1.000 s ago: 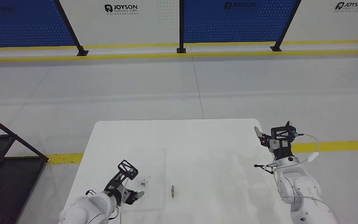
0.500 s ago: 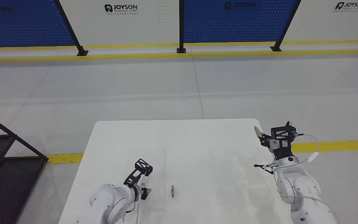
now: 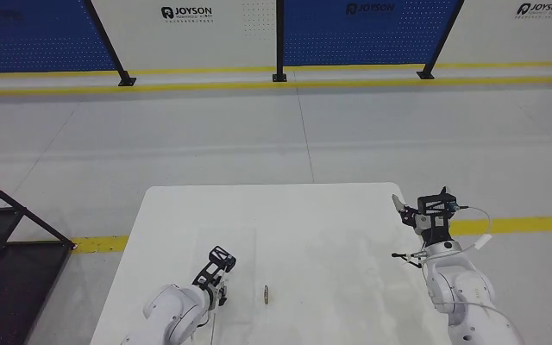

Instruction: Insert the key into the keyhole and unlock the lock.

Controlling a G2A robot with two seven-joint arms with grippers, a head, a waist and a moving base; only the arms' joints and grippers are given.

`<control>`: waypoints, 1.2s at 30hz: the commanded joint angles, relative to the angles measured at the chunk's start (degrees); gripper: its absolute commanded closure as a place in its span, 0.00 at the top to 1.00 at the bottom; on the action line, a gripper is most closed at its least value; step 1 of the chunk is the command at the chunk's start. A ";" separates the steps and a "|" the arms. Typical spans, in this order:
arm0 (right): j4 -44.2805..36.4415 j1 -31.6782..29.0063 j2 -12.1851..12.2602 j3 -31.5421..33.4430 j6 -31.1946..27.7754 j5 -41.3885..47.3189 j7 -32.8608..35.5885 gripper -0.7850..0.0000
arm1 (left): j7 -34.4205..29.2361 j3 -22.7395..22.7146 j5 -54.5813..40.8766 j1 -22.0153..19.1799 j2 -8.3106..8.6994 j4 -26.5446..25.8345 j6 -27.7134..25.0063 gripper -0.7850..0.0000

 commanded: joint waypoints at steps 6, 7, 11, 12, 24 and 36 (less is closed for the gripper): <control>0.00 0.00 0.00 0.00 0.00 0.00 0.00 1.00 | 1.05 1.01 0.56 -0.58 -0.07 1.26 0.54 0.32; 0.00 0.00 0.00 0.00 0.00 0.00 0.00 1.00 | 1.19 1.10 0.56 -0.75 -0.09 1.42 0.69 0.31; 0.00 0.00 0.00 0.00 0.00 0.00 0.00 1.00 | 1.53 1.43 0.32 -1.29 -0.13 1.79 0.82 0.29; 0.00 0.00 0.00 0.00 0.00 0.00 0.00 1.00 | 1.52 1.47 0.39 -1.37 -0.12 1.87 0.86 0.28; 0.00 0.00 0.00 0.00 0.00 0.00 0.00 1.00 | 2.01 1.83 0.85 -1.96 -0.08 2.66 1.20 0.00; 0.00 0.00 0.00 0.00 0.00 0.00 0.00 1.00 | 2.38 0.63 0.66 -1.38 0.17 0.73 1.43 0.00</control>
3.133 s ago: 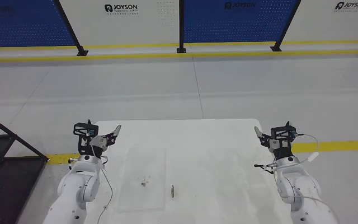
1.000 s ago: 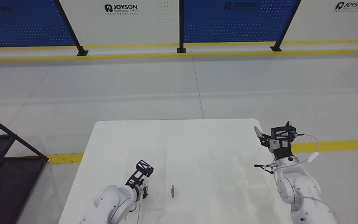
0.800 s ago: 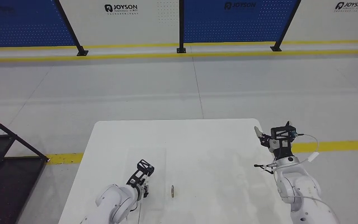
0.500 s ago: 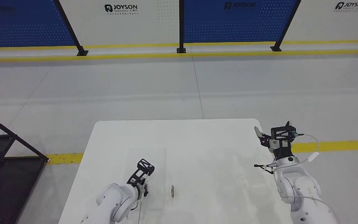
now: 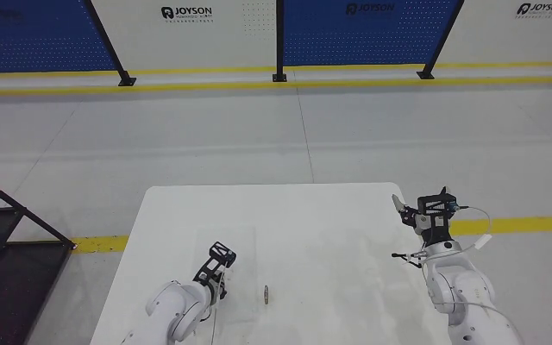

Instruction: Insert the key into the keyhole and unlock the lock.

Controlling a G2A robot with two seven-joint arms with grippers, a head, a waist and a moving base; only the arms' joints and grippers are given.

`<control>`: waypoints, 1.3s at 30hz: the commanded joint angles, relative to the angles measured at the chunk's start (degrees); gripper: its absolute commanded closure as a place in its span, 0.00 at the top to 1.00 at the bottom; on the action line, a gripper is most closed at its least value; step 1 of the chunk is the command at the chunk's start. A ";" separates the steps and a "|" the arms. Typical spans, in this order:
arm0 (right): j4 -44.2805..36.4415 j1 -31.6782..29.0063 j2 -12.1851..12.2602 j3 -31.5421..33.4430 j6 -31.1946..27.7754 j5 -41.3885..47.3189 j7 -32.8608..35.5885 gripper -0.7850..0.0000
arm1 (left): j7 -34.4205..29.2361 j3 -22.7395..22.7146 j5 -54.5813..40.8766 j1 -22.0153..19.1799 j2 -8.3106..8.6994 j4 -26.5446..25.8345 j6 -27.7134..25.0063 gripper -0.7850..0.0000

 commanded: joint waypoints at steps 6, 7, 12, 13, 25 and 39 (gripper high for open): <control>0.00 0.00 0.00 0.00 0.00 0.00 0.00 1.00 | 0.93 -1.69 -0.73 1.44 0.26 -2.77 0.23 0.00; 0.00 0.00 0.00 0.00 0.00 0.00 0.00 1.00 | 1.00 -2.09 -0.97 1.87 0.32 -3.29 0.10 0.00; 0.00 0.00 0.00 0.00 0.00 0.00 0.00 1.00 | 1.57 -4.27 -2.17 4.22 0.70 -5.37 -0.98 0.00; 0.00 0.00 0.00 0.00 0.00 0.00 0.00 1.00 | 1.77 -4.79 -2.13 4.55 0.79 -5.54 -1.22 0.00; 0.00 0.00 0.00 0.00 0.00 0.00 0.00 1.00 | 3.16 -9.90 -4.81 5.68 1.62 -5.06 -5.56 0.00; 0.00 0.00 0.00 0.00 0.00 0.00 0.00 1.00 | 27.97 -19.89 -20.63 14.32 2.29 -10.93 -19.24 0.00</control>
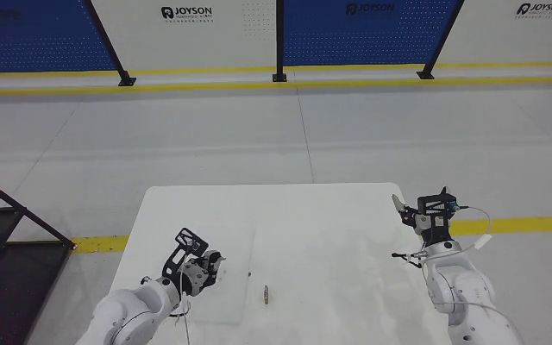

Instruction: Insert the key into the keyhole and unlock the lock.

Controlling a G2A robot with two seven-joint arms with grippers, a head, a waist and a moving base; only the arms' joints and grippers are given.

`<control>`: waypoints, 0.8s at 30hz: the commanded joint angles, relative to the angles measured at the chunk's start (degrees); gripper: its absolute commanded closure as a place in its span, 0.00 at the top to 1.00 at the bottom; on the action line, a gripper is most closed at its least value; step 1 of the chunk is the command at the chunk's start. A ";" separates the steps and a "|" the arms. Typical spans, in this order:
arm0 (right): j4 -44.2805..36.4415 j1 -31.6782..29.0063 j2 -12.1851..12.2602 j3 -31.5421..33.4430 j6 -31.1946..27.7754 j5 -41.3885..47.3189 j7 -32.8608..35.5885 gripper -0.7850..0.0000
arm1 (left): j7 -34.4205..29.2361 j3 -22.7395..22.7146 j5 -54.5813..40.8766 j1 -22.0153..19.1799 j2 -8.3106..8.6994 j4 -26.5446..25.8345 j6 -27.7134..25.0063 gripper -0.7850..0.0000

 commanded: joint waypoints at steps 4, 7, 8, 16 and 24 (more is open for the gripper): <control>0.00 0.00 0.00 0.00 0.00 0.00 0.00 1.00 | 14.69 -2.09 -2.23 4.05 0.22 1.46 -10.26 0.00; 0.00 0.00 0.00 0.00 0.00 0.00 0.00 1.00 | 20.90 -2.53 -3.29 4.19 0.32 3.83 -15.59 0.00; -0.33 -0.07 -0.03 -0.30 -0.50 0.04 -0.20 1.00 | 23.15 -2.59 -3.64 3.95 0.30 4.64 -16.74 0.00; -8.83 -8.12 -0.31 -9.76 -5.27 -10.20 -2.51 1.00 | 29.54 -2.13 -5.62 2.59 0.20 8.82 -19.36 0.00; -10.65 -13.53 -0.62 -23.37 -13.49 -17.19 -3.85 1.00 | 29.54 -2.13 -5.62 2.59 0.20 8.82 -19.36 0.00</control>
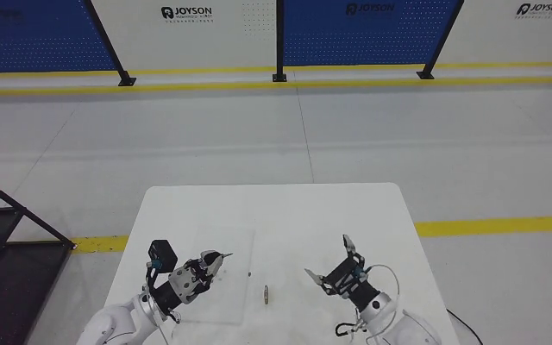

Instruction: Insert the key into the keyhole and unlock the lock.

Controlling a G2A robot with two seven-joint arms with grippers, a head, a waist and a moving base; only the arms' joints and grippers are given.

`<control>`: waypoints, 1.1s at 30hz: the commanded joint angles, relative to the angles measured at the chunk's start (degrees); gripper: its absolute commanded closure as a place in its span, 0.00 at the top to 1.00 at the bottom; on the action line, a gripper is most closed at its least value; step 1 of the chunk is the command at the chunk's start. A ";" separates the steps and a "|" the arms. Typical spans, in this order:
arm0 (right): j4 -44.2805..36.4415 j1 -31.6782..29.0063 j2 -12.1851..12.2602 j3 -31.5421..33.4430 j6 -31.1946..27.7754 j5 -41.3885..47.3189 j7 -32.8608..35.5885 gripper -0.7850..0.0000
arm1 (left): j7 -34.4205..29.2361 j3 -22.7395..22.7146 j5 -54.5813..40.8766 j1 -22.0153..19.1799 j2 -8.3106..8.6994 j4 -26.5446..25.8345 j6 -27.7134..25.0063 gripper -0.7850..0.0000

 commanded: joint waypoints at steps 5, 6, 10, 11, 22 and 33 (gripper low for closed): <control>4.25 0.97 -0.68 -9.19 -3.63 -0.04 0.74 1.00 | 0.00 0.00 0.00 0.00 0.00 0.00 0.00 0.00; 5.27 1.43 -0.82 -10.25 -4.46 0.96 1.10 1.00 | 0.00 0.00 0.00 0.00 0.00 0.00 0.00 0.00; 11.00 4.17 -1.79 -14.18 -4.67 7.09 4.44 1.00 | 0.00 0.00 0.00 0.00 0.00 0.00 0.00 0.00; 12.26 5.27 -2.11 -14.90 -3.43 8.14 5.10 1.00 | 0.00 0.00 0.00 0.00 0.00 0.00 0.00 0.00; 24.02 13.64 -5.73 -24.12 10.98 9.46 5.82 1.00 | 0.00 0.00 0.00 0.00 0.00 0.00 0.00 0.00; 28.78 17.67 -7.35 -26.82 13.92 11.32 6.50 0.47 | 0.00 0.00 0.00 0.00 0.00 0.00 0.00 0.00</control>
